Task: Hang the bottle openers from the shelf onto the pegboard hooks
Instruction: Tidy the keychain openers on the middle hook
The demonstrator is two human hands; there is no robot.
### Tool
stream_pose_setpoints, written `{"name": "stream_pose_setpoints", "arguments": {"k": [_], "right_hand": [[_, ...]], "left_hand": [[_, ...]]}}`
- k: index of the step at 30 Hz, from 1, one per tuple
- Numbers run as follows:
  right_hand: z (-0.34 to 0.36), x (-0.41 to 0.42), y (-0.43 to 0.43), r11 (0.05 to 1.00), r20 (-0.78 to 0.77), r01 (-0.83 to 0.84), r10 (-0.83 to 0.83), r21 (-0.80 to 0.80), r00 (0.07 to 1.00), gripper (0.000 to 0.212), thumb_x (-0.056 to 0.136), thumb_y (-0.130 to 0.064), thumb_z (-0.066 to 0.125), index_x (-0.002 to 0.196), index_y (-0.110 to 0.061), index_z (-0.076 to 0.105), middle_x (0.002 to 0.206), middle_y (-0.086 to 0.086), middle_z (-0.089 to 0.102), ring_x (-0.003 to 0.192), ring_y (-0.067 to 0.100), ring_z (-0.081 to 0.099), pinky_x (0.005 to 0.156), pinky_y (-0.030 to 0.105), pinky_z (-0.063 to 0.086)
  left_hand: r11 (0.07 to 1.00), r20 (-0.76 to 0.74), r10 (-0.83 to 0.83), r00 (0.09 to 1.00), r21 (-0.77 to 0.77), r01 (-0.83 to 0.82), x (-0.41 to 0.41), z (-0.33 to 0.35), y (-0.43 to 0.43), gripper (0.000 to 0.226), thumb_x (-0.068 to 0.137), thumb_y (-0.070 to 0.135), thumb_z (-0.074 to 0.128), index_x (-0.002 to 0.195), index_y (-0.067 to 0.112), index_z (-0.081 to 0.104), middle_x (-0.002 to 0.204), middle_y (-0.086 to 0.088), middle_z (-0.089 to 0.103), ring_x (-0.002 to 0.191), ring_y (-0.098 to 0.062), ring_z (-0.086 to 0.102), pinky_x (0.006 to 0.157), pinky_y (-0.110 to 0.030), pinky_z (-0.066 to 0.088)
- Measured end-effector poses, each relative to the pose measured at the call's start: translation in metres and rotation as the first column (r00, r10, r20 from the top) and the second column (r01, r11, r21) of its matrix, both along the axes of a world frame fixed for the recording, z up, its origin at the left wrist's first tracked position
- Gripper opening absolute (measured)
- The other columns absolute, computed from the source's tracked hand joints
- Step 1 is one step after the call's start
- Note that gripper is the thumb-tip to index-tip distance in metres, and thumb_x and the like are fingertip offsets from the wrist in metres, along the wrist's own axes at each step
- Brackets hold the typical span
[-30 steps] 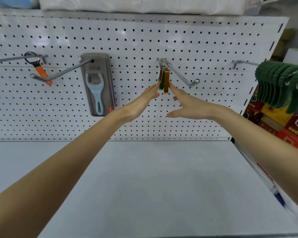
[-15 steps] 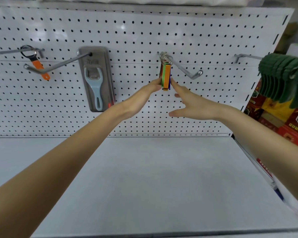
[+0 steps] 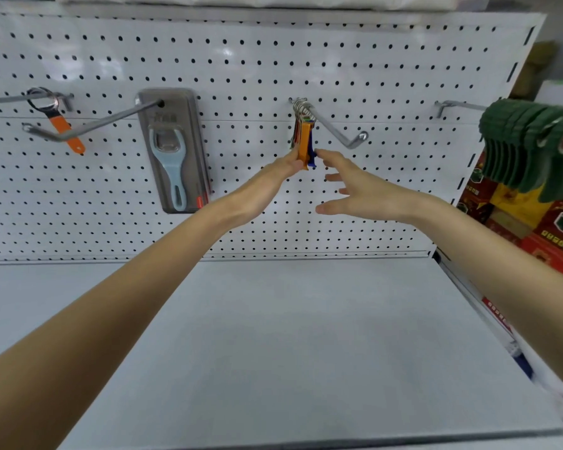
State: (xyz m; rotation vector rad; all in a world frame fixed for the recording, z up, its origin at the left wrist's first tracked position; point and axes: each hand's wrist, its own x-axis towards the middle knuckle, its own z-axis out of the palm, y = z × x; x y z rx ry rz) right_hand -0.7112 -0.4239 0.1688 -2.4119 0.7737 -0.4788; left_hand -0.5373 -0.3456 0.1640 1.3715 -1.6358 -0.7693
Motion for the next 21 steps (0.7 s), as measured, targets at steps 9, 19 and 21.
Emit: {"name": "stream_pose_setpoints", "arguments": {"k": [9, 19, 21], "right_hand": [[-0.004, 0.002, -0.002, 1.0, -0.002, -0.01, 0.01, 0.009, 1.0, 0.092, 0.084, -0.027, 0.072, 0.149, -0.039, 0.008, 0.152, -0.001, 0.021, 0.136, 0.012, 0.031, 0.094, 0.021, 0.032], [-0.004, 0.005, 0.001, 1.0, -0.019, -0.01, 0.01, 0.024, 1.0, 0.095, 0.084, -0.028, 0.071, 0.15, -0.038, 0.003, 0.155, -0.001, 0.019, 0.138, 0.014, 0.03, 0.095, 0.024, 0.034], [-0.004, 0.005, 0.003, 1.0, -0.013, -0.011, 0.011, 0.029, 1.0, 0.096, 0.084, -0.027, 0.071, 0.151, -0.037, 0.003, 0.155, -0.001, 0.018, 0.139, 0.014, 0.03, 0.094, 0.023, 0.034]], "left_hand": [[0.999, 0.005, -0.024, 1.0, -0.024, 0.025, 0.003, -0.004, 0.006, 0.048, 0.104, 0.037, 0.023, 0.152, 0.031, 0.019, 0.157, 0.01, 0.022, 0.144, -0.008, 0.019, 0.116, -0.033, 0.013], [0.976, 0.176, 0.212, 0.961, 0.012, -0.217, 0.031, -0.029, -0.045, 0.039, 0.104, 0.017, 0.03, 0.138, 0.001, 0.042, 0.145, -0.016, 0.043, 0.134, -0.028, 0.04, 0.109, -0.033, 0.029], [0.954, 0.135, 0.297, 0.945, 0.0, -0.299, 0.026, -0.026, -0.047, 0.039, 0.104, 0.011, 0.027, 0.137, -0.004, 0.041, 0.142, -0.022, 0.045, 0.132, -0.033, 0.042, 0.108, -0.033, 0.03]]}}
